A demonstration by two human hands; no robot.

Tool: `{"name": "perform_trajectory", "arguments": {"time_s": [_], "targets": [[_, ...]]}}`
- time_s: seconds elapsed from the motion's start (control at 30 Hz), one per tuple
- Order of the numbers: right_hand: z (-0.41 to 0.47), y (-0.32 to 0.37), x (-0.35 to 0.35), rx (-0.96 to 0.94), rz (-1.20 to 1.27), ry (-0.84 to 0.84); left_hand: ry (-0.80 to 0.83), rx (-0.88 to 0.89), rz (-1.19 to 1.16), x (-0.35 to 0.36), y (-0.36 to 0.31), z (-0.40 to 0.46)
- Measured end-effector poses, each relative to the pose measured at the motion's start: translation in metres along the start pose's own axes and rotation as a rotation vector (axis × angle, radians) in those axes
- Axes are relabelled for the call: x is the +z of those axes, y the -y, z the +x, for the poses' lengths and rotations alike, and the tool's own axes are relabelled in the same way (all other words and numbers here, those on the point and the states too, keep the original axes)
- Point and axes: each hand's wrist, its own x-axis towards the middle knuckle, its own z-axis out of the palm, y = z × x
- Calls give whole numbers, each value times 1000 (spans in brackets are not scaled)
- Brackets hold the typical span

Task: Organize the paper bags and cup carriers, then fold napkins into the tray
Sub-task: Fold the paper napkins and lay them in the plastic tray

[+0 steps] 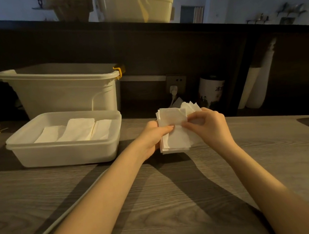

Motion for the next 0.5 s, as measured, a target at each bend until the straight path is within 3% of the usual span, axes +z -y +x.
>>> {"name": "perform_trajectory", "arguments": {"time_s": [0.17, 0.27, 0.4, 0.5], "targets": [[5, -7, -2, 16, 128, -105, -33, -32, -54, -1, -4, 0], [6, -10, -9, 68, 333, -167, -105, -83, -163, -3, -3, 2], [5, -5, -10, 128, 707, -76, -86, -111, -275, -1, -3, 1], [4, -5, 0, 101, 701, 11, 16, -141, -400, 1, -5, -2]]}}
